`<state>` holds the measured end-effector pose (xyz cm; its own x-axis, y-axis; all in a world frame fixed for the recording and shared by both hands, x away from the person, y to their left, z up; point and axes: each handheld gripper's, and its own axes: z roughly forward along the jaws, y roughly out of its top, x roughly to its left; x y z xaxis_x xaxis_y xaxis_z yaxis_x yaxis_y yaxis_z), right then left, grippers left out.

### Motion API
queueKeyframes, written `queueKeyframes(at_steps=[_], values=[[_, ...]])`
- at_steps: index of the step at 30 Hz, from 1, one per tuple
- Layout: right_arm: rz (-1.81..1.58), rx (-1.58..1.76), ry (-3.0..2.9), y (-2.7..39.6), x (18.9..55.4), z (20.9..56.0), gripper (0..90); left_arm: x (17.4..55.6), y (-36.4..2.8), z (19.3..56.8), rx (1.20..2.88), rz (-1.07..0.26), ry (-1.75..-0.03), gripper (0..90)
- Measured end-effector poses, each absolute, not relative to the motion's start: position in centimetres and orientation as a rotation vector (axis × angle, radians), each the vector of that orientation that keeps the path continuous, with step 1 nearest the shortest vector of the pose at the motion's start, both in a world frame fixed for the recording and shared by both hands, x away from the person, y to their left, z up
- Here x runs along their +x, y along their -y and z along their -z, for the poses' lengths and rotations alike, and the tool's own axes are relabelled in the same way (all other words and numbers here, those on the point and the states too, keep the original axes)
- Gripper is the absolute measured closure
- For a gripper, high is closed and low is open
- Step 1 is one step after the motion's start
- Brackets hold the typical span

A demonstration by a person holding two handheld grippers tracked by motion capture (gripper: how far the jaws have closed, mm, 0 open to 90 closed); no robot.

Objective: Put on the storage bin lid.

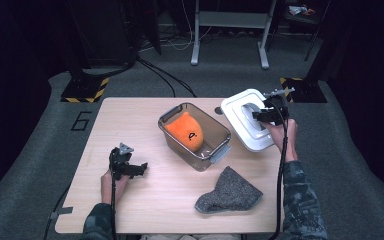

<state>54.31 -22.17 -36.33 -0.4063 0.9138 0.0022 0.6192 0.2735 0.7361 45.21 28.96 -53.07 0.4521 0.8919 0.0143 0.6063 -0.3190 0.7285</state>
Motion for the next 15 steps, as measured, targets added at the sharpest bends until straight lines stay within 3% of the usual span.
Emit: queueKeyframes(at_steps=[15], values=[[-0.960,1.284,-2.152,20.4,53.3,33.0,66.4,45.2,-29.0,53.1,2.044,-0.558,-1.248,2.4]])
